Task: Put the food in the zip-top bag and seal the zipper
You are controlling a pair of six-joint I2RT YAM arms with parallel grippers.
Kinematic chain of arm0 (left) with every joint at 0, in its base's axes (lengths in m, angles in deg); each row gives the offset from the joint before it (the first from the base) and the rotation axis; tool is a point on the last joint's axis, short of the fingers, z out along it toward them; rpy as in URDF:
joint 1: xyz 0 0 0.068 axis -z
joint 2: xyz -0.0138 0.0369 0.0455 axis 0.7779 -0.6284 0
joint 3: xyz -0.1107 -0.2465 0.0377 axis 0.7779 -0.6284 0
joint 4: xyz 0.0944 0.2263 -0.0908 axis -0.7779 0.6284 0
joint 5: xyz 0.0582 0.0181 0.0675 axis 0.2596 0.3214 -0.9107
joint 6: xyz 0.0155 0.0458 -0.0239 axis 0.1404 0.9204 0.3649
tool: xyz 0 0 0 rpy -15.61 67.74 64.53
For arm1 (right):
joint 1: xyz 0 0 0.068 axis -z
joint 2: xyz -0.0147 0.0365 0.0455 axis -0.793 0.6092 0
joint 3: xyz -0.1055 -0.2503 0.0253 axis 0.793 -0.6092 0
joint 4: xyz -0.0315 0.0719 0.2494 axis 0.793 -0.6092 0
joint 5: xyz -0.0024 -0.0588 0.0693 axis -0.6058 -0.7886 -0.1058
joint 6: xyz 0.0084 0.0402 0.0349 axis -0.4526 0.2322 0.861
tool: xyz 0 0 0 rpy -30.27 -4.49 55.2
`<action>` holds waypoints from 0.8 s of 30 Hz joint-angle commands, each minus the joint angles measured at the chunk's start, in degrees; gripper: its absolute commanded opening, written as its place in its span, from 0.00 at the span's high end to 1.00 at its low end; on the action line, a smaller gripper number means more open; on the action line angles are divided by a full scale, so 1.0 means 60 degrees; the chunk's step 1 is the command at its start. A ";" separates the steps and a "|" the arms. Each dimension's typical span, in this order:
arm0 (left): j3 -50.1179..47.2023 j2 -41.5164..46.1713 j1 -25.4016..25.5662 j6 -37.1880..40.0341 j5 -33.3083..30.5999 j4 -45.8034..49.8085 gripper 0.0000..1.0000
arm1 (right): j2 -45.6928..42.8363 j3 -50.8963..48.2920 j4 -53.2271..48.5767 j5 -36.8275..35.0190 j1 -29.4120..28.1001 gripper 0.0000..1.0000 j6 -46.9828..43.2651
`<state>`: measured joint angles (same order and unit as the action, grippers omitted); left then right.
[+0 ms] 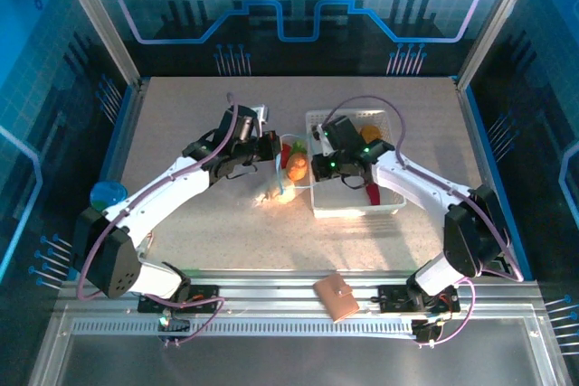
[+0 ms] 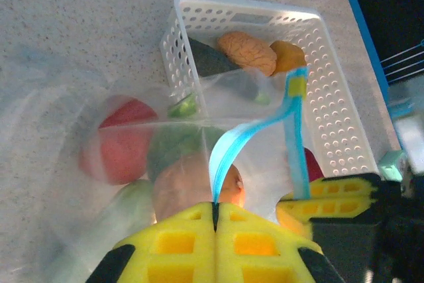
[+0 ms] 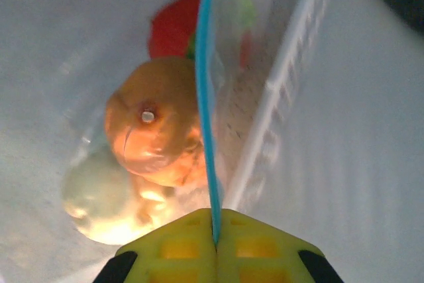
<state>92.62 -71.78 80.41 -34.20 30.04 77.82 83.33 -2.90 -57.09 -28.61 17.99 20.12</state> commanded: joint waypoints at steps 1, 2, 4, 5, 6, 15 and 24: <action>0.0560 0.0689 -0.0031 0.0458 -0.0354 0.0667 1.00 | -0.0046 0.1310 -0.0418 0.0540 -0.0066 0.99 -0.0510; 0.0624 0.0791 -0.0027 0.0503 -0.0382 0.0773 1.00 | 0.0006 0.1600 -0.0519 0.0759 -0.0068 0.99 -0.0563; 0.0767 0.1026 0.0008 0.0576 -0.0501 0.1069 1.00 | 0.0147 0.2232 -0.0737 0.1330 -0.0073 0.99 -0.0680; 0.0843 0.1121 0.0028 0.0616 -0.0572 0.1204 1.00 | 0.0220 0.2522 -0.0836 0.1543 -0.0096 0.99 -0.0719; 0.0952 0.1237 0.0056 0.0666 -0.0637 0.1377 1.00 | 0.0310 0.2821 -0.0985 0.1754 -0.0133 0.99 -0.0811; 0.2516 0.2041 0.0353 0.1152 -0.1229 0.2728 1.00 | 0.0962 0.4665 -0.1642 0.2757 -0.0317 0.96 -0.1064; 0.2807 0.2087 0.0454 0.1275 -0.1268 0.2618 1.00 | 0.1152 0.4459 -0.1886 0.2788 0.0280 0.95 -0.1182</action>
<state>108.90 -58.97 82.75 -28.03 23.22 94.10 89.08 24.32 -66.49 -12.83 17.77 14.09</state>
